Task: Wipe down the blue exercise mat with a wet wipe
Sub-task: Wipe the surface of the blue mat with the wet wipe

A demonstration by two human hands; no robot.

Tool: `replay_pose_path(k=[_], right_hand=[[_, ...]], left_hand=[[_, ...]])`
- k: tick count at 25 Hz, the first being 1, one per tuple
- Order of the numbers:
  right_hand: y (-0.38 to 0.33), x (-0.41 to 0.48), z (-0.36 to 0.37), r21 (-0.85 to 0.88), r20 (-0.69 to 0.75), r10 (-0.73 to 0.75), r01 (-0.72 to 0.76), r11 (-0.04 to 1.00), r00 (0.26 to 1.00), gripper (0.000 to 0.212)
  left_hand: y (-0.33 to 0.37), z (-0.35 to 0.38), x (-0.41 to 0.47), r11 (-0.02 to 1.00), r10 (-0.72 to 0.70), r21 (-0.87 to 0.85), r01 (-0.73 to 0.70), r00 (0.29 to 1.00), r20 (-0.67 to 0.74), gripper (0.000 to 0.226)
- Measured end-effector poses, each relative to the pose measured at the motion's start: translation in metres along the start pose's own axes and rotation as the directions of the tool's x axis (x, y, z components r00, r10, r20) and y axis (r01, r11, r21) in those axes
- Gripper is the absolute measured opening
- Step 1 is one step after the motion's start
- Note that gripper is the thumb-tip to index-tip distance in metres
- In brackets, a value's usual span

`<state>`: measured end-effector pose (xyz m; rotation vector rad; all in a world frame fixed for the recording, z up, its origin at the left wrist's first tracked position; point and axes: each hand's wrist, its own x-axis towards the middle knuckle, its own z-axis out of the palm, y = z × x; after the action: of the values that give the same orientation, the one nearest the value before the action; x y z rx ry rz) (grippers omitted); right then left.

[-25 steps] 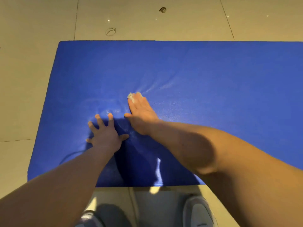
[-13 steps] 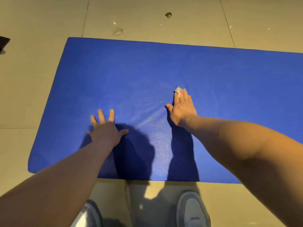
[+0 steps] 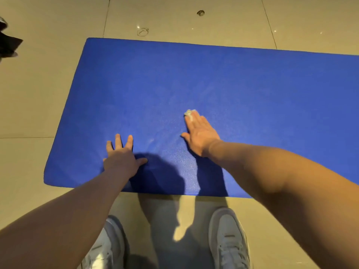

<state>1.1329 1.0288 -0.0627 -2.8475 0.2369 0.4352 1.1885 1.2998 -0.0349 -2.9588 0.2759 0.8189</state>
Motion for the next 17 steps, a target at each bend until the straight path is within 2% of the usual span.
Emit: replay_pose_path(k=[3, 5, 7, 10, 12, 17], right_hand=[[0.023, -0.017, 0.000, -0.057, -0.033, 0.194, -0.195, 0.979, 0.981, 0.076], [-0.004, -0.014, 0.003, -0.043, -0.098, 0.225, -0.231, 0.972, 0.969, 0.077], [-0.050, -0.008, 0.013, 0.074, -0.110, 0.090, -0.082, 0.994, 0.990, 0.076], [-0.109, -0.017, 0.030, 0.264, -0.045, -0.179, 0.185, 0.947, 0.983, 0.075], [-0.111, -0.026, 0.034, 0.243, -0.037, -0.249, 0.251, 0.937, 0.968, 0.075], [-0.041, -0.041, 0.028, -0.034, 0.023, -0.216, 0.217, 0.976, 0.976, 0.071]], left_hand=[[-0.003, 0.008, -0.009, 1.000, 0.015, 0.023, -0.014, 1.000, -0.028, 0.098], [-0.007, 0.008, -0.012, 0.998, 0.039, 0.054, -0.039, 0.999, -0.010, 0.102], [-0.009, 0.005, -0.010, 0.997, 0.047, 0.062, -0.049, 0.999, 0.028, 0.107], [-0.008, 0.004, -0.007, 0.997, 0.049, 0.054, -0.051, 0.998, 0.039, 0.107], [-0.006, 0.005, -0.007, 0.996, 0.050, 0.074, -0.052, 0.998, 0.031, 0.108], [-0.002, 0.004, -0.007, 0.997, 0.028, 0.074, -0.032, 0.998, 0.058, 0.110]])
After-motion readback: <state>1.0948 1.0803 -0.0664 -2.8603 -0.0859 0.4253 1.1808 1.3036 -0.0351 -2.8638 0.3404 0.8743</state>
